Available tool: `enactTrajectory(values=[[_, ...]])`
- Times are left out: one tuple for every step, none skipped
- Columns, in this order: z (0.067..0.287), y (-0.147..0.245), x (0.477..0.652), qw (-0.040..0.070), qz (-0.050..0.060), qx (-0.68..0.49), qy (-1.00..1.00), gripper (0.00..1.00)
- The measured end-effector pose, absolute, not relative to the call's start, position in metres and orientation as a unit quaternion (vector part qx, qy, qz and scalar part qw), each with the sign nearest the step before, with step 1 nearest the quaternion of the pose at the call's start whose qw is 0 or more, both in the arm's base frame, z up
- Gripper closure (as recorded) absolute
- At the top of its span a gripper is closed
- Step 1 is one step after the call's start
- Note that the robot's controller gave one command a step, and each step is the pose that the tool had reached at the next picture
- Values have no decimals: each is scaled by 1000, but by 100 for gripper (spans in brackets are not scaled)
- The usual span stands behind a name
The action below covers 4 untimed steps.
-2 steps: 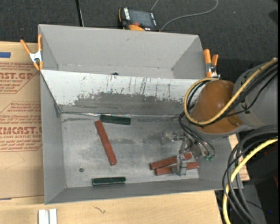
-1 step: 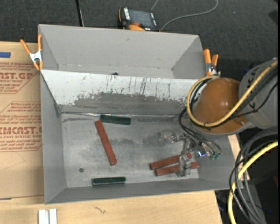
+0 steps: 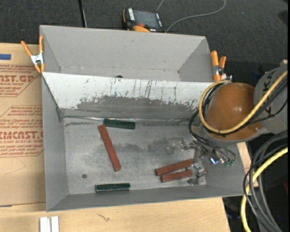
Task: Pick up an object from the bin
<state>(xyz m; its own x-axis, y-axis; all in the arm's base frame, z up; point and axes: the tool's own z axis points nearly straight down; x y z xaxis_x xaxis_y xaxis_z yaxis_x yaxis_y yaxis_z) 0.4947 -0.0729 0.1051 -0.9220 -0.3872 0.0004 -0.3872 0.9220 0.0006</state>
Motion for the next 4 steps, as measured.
enactTrajectory(values=[[70, -80, 487, -5, 1, 246, -969, 0], [71, -79, 490, -4, 1, 245, -969, 0], [71, -79, 488, -2, 0, 245, -970, 100], [72, -79, 489, -2, 0, 244, -970, 100]])
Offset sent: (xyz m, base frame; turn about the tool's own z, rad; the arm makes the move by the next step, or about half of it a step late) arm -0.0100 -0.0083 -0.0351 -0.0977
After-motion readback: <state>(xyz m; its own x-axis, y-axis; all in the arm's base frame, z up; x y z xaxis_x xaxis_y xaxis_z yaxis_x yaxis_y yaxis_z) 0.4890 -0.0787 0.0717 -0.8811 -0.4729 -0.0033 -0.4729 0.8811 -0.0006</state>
